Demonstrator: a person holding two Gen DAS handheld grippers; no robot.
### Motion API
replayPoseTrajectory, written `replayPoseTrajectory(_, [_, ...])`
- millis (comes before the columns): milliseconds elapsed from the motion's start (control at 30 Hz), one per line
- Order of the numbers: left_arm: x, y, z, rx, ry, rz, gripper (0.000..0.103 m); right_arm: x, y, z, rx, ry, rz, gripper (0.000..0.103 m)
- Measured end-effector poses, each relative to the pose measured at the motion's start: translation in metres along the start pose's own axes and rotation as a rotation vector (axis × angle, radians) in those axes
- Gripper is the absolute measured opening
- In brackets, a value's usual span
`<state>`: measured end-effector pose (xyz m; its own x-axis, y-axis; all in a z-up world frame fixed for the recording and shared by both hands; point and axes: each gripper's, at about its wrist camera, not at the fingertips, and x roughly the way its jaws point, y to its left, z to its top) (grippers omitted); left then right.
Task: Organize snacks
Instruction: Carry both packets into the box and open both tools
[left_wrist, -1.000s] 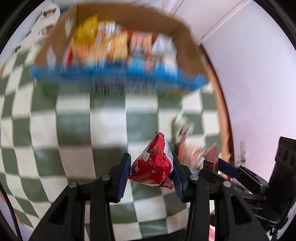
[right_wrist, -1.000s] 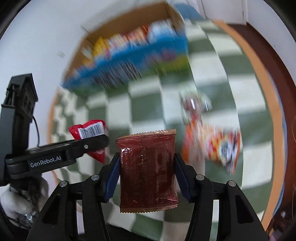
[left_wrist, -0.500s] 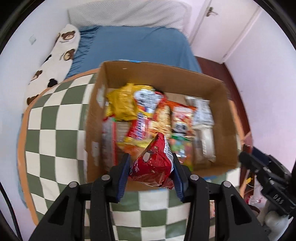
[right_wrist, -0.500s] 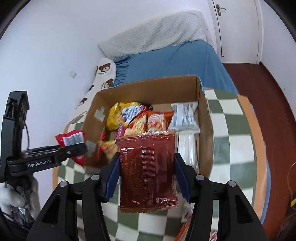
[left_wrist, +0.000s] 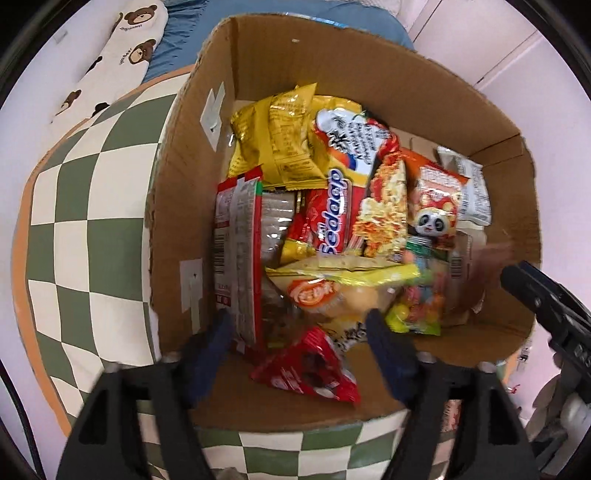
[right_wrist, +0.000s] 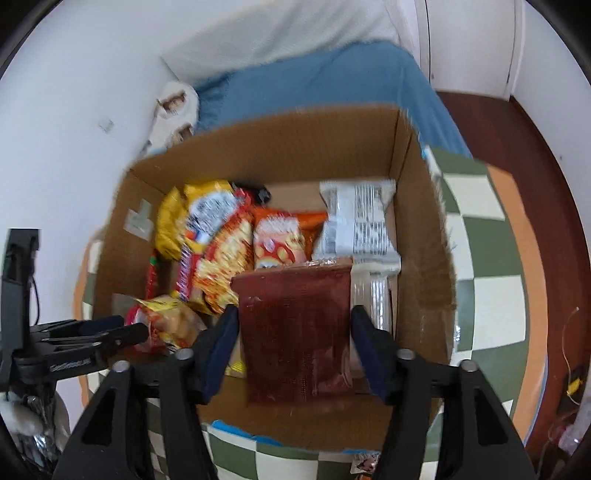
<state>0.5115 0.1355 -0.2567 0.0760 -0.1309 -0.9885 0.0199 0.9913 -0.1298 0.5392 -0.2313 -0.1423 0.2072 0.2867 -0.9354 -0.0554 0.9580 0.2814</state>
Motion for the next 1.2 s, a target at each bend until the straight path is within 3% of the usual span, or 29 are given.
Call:
replayPoseTrajectory(33, [0.001,0.000,0.000,-0.001,-0.006,-0.009,0.082,0.005,0.000,0.000,-0.004,0.015,-0.016,0.089])
replayPoseTrajectory(67, [0.001,-0.001,0.000,-0.004,-0.014,-0.010,0.086,0.008,0.000,0.000,-0.010,0.022,-0.027,0.095])
replayPoseTrajectory(467, [-0.020,-0.017,-0.001,0.030,-0.114,0.006,0.087,0.003,0.007,-0.007,-0.051,0.010,-0.112,0.097])
replayPoseTrajectory(667, [-0.034,-0.031,-0.016,0.090,-0.183,0.063,0.093,-0.007,0.008,-0.018,-0.060,0.002,-0.146,0.097])
replayPoseTrajectory(1200, [-0.092,-0.049,-0.076,0.077,-0.391,0.057,0.093,-0.088,0.018,-0.063,-0.088,-0.204,-0.200,0.097])
